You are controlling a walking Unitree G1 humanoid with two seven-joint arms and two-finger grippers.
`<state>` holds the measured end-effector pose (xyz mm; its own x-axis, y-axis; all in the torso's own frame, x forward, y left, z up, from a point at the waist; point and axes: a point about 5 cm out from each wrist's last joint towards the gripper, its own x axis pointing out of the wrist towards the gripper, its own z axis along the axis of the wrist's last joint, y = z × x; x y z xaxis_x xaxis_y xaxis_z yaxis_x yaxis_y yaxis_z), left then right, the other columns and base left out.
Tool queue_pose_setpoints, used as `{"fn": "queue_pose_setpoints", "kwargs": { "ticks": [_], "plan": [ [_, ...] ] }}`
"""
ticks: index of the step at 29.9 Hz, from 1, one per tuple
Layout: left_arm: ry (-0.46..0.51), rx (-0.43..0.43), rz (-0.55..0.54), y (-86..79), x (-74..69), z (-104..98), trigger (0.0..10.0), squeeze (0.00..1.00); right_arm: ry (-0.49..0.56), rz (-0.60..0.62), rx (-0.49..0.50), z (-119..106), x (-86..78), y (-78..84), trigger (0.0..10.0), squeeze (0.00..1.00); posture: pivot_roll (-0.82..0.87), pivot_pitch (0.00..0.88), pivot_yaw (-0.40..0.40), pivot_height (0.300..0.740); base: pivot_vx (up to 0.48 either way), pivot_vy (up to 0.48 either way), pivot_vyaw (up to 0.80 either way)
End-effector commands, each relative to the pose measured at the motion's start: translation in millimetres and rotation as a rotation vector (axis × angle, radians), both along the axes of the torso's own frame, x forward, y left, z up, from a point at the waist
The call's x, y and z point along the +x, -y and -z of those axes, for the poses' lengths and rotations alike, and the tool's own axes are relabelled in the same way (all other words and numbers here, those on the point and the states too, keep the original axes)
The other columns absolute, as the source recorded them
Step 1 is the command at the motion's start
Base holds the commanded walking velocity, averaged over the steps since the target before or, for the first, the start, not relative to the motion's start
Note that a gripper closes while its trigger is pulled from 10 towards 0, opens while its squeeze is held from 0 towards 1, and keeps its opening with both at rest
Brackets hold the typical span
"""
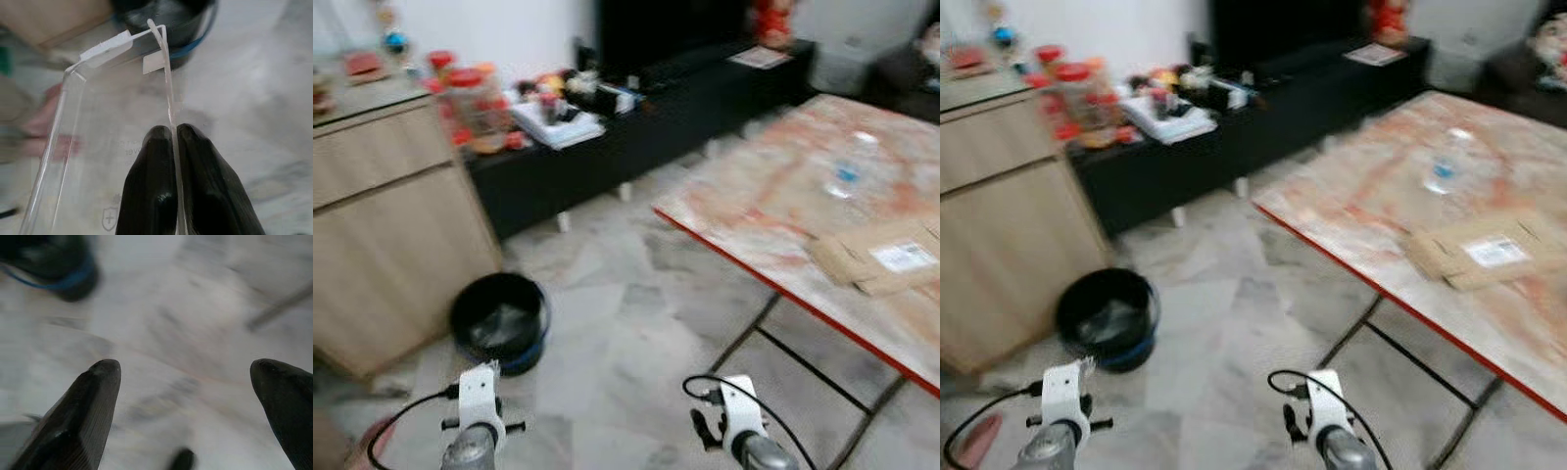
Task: Picking trash to rubbish bin
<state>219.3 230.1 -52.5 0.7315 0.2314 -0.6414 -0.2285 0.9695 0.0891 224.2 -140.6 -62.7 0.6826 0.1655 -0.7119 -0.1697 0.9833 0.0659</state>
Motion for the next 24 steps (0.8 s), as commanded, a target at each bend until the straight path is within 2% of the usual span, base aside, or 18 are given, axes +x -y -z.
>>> {"fn": "queue_pose_setpoints", "kwargs": {
  "ticks": [1, 3, 8, 15, 24],
  "plan": [
    [0.012, -0.003, 0.035, 8.1, 7.8, -2.8, 10.0, 0.00, -0.029, 0.036, -0.022, 4.7, -7.9, 14.2, 10.0, 0.00, 0.03, 0.000, 0.029, 0.740, 0.259, 0.000, 0.00],
    [0.014, -0.006, 0.029, 8.1, 8.3, -3.1, 10.0, 0.00, -0.031, 0.021, -0.033, 5.4, -9.1, 14.7, 10.0, 0.00, 0.03, 0.000, 0.035, 0.740, 0.259, 0.000, 0.25],
    [0.006, -0.008, 0.032, 9.8, 6.8, -1.6, 10.0, 0.00, -0.042, 0.018, -0.048, 7.8, -13.5, 17.1, 10.0, 0.00, 0.03, 0.000, 0.032, 0.740, 0.260, 0.000, 0.80],
    [-0.007, 0.009, 0.026, 2.7, 3.1, -0.8, 10.0, 0.00, -0.060, 0.030, -0.040, 10.4, -17.5, 15.9, 10.0, 0.00, 0.04, 0.000, 0.043, 0.740, 0.258, 0.000, 0.00],
    [-0.008, 0.017, 0.019, -1.1, 1.2, -0.8, 10.0, 0.00, -0.050, 0.033, -0.013, 8.4, -13.8, 10.3, 10.0, 0.00, 0.06, 0.000, 0.036, 0.740, 0.257, 0.000, 0.00]
  ]
}}
